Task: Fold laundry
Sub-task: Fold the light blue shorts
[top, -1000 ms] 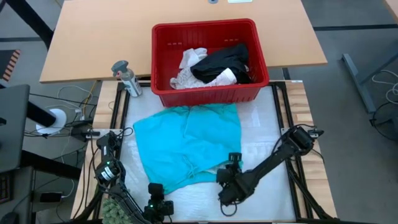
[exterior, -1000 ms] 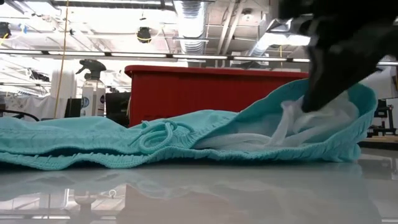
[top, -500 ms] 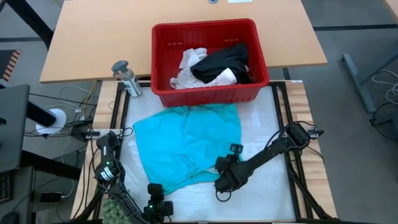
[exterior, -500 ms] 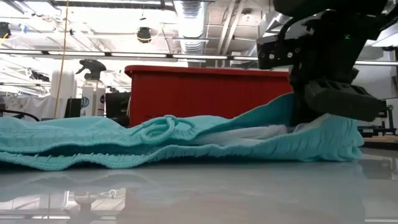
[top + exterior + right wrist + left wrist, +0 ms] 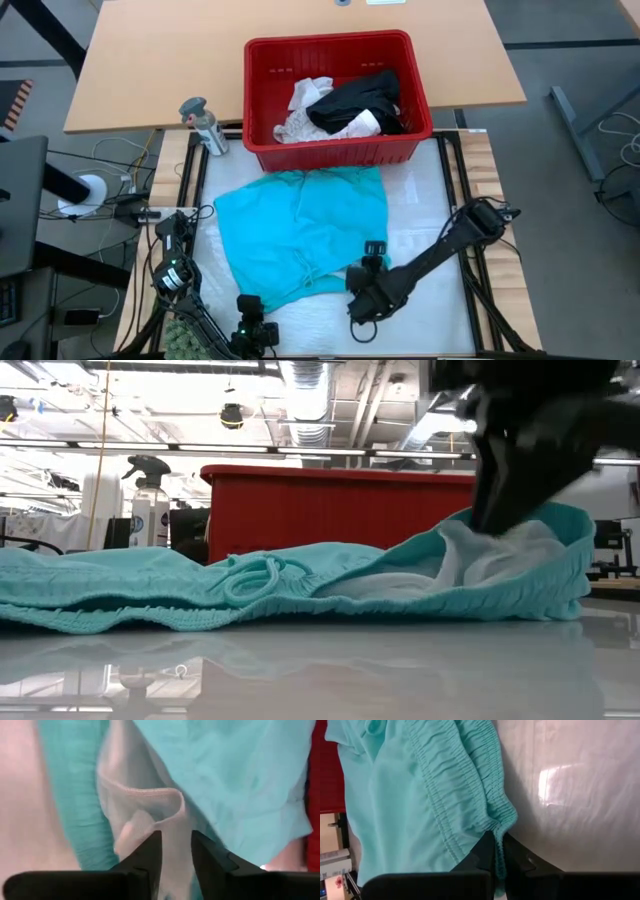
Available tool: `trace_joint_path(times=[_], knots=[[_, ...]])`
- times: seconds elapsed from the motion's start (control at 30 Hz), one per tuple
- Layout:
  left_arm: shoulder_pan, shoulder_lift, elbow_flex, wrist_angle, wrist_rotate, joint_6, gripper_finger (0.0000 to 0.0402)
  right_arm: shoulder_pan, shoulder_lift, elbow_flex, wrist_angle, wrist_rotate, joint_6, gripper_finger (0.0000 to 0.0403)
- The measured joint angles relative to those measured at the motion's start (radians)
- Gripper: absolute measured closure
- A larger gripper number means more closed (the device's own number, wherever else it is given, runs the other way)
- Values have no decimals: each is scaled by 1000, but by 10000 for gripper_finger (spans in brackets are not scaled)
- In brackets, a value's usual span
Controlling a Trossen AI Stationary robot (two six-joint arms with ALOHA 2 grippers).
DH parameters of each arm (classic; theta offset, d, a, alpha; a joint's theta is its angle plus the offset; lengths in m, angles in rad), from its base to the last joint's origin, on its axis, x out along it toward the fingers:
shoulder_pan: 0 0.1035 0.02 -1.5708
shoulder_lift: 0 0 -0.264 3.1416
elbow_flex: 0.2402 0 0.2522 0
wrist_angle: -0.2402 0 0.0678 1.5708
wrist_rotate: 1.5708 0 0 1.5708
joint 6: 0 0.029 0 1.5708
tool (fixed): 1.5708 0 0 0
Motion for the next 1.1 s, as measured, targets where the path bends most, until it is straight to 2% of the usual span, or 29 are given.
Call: trace_joint_path(times=[0.2, 0.3, 0.4, 0.53, 0.63, 0.7, 0.8, 0.9, 1.1], knots=[[0, 0, 0, 0, 6, -6, 401, 67, -36, 81, -74, -31, -10, 258], [0, 0, 0, 0, 1, -5, 401, 107, -46, 74, -94, 54, -9, 260], [0, 0, 0, 0, 8, -5, 401, 124, -46, 67, -145, 34, 60, 266], [-2, 0, 0, 0, -4, -6, 401, 161, -46, 59, -39, 138, 20, 305], [-1, 0, 0, 0, -8, -4, 401, 144, -46, 59, -23, 131, -2, 366], [-1, 0, 0, 0, -8, -11, 401, 117, -40, 59, -13, 131, -8, 386], [-1, 0, 0, 0, -8, -23, 401, 83, -34, 58, 35, 144, -45, 380], [-2, 0, 0, 0, -8, -30, 401, 63, -25, 60, 108, 111, -104, 385], [-2, 0, 0, 3, -16, -31, 401, 51, 37, 59, 123, 77, -142, 388]])
